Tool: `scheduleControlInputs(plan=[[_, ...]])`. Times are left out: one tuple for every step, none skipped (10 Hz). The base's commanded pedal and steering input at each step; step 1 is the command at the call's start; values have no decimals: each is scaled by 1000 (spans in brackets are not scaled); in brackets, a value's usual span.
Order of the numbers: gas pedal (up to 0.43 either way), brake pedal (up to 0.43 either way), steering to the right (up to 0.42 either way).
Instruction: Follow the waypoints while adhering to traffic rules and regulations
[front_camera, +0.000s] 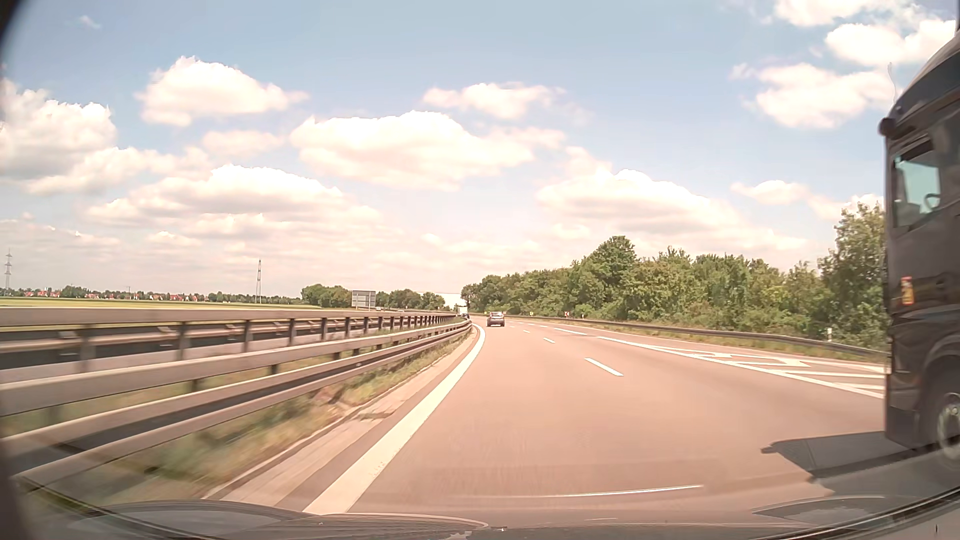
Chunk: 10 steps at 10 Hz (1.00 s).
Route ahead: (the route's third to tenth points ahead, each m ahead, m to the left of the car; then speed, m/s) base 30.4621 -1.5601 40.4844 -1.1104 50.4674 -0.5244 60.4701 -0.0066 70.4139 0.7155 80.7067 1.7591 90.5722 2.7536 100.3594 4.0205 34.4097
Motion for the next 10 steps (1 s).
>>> scheduleControlInputs(plan=[[280, 12, -6], [280, 12, -6], [280, 6, -7], [280, 6, -7], [280, 12, -8], [280, 12, -8], [280, 6, -8], [280, 12, -8], [280, 12, -9], [280, 12, -10]])
